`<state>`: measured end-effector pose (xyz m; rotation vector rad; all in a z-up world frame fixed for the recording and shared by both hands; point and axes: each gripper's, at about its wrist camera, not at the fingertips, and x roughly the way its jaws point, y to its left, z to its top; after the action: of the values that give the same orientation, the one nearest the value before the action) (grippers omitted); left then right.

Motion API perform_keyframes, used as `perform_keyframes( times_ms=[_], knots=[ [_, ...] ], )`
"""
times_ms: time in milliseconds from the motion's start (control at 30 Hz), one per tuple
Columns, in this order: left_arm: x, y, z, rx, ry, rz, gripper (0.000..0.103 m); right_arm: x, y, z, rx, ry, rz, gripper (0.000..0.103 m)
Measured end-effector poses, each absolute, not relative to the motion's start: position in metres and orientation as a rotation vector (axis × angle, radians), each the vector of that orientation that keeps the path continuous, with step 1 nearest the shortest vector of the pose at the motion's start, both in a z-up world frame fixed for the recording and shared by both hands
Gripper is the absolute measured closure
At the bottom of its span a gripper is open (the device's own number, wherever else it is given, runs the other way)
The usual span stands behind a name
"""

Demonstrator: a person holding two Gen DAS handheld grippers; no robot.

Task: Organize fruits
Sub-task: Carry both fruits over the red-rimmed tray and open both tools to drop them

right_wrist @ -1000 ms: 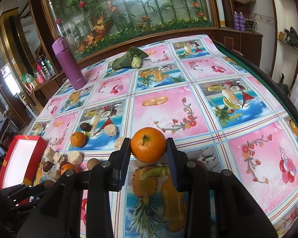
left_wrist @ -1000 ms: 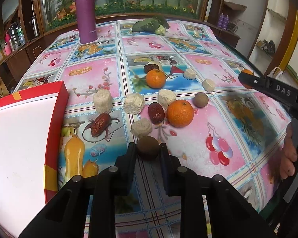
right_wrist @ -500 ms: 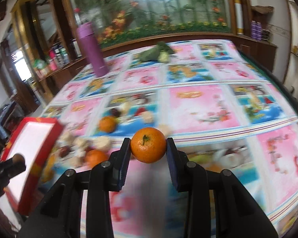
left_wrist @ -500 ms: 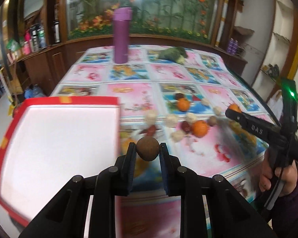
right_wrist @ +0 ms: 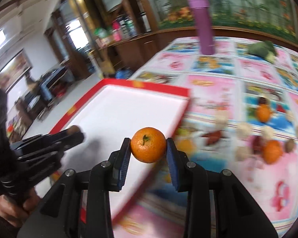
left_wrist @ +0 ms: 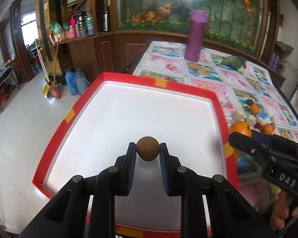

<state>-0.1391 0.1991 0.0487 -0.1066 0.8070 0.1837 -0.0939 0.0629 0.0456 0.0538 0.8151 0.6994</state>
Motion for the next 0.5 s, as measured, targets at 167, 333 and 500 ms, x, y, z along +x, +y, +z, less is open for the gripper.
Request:
perform_keyframes(
  times_ms=[167,333,500],
  knots=[
    [-0.14,0.217,0.036,-0.114,0.834,0.218,0.08,-0.1,0.101,0.039,0.005,0.844,0.755,0.065],
    [-0.137,0.222,0.027,-0.115,0.857,0.221,0.08,-0.097,0.122,0.024,-0.03,0.897,0.756,0.065],
    [-0.134,0.225,0.025,-0.11,0.873,0.236,0.079,-0.097,0.124,0.017,-0.055,0.924,0.731,0.064]
  ],
)
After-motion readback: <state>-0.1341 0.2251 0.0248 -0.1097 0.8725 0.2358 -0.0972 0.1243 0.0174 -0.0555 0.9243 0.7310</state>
